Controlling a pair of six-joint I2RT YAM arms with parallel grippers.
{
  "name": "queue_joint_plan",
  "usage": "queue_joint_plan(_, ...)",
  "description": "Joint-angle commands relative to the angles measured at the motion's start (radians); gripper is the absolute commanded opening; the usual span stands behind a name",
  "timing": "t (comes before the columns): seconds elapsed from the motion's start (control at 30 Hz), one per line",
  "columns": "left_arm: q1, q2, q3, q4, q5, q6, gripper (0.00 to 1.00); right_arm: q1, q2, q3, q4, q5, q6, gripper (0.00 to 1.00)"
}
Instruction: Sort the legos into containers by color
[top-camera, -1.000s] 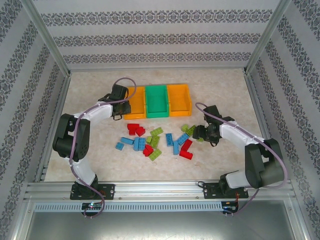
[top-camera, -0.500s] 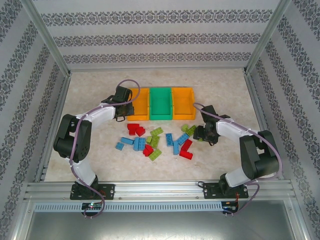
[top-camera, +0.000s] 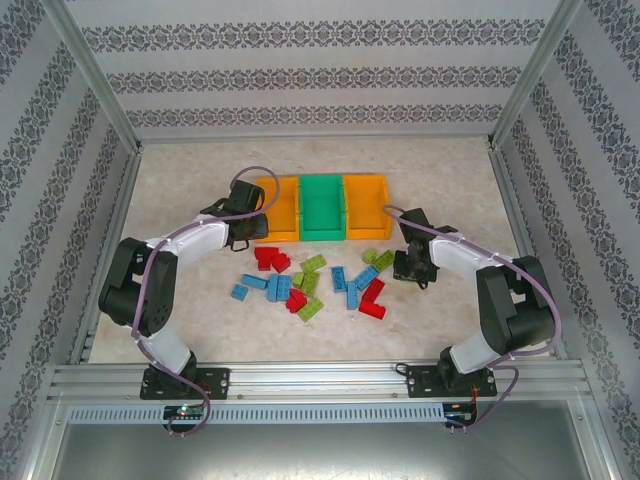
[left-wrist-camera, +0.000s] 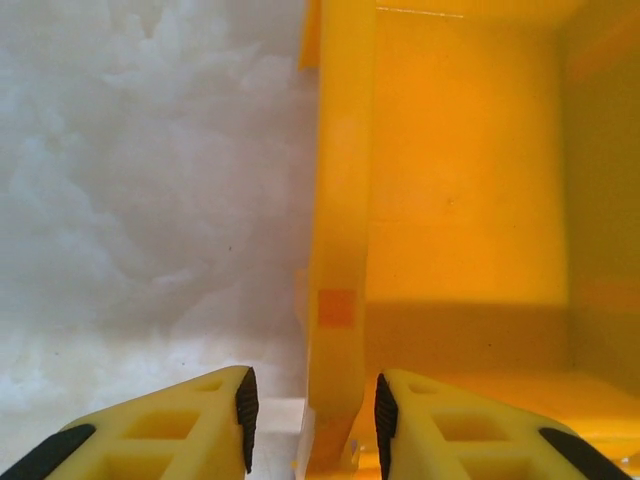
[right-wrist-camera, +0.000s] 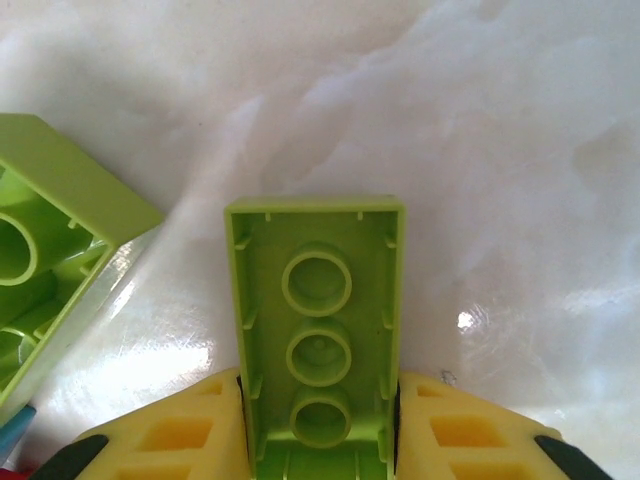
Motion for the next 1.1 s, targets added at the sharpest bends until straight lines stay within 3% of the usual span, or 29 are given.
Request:
queue_joint_plan(0.0, -0.013, -0.034, -0.021, 0.003, -0.036, -0.002, 0.41, 0.014, -0.017, 0.002, 0.003, -0.035, -0.017, 0.27)
queue_joint_plan(0.07, -0.013, -0.044, -0.027, 0.003, -0.044, -0.007, 0.46, 0.015, -0.047, 0.002, -0.011, -0.028, -0.018, 0.27)
queue_joint_plan(0.23, -0.015, -0.086, -0.049, 0.022, -0.05, 0.002, 0.69, 0.024, -0.168, 0.028, -0.037, -0.022, -0.024, 0.26)
queue_joint_plan(0.43, -0.041, -0.137, -0.066, 0.029, -0.064, 0.079, 0.85, 0.059, -0.188, 0.172, -0.05, -0.041, -0.045, 0.25)
queue_joint_plan(0.77, -0.209, -0.165, -0.074, 0.026, -0.126, 0.224, 0.89, 0.103, 0.168, 0.508, -0.044, -0.052, -0.077, 0.26)
queue_joint_plan(1.07, -0.288, -0.152, -0.09, 0.064, -0.007, 0.286, 0.87, 0.081, 0.378, 0.636, -0.041, -0.057, -0.046, 0.31)
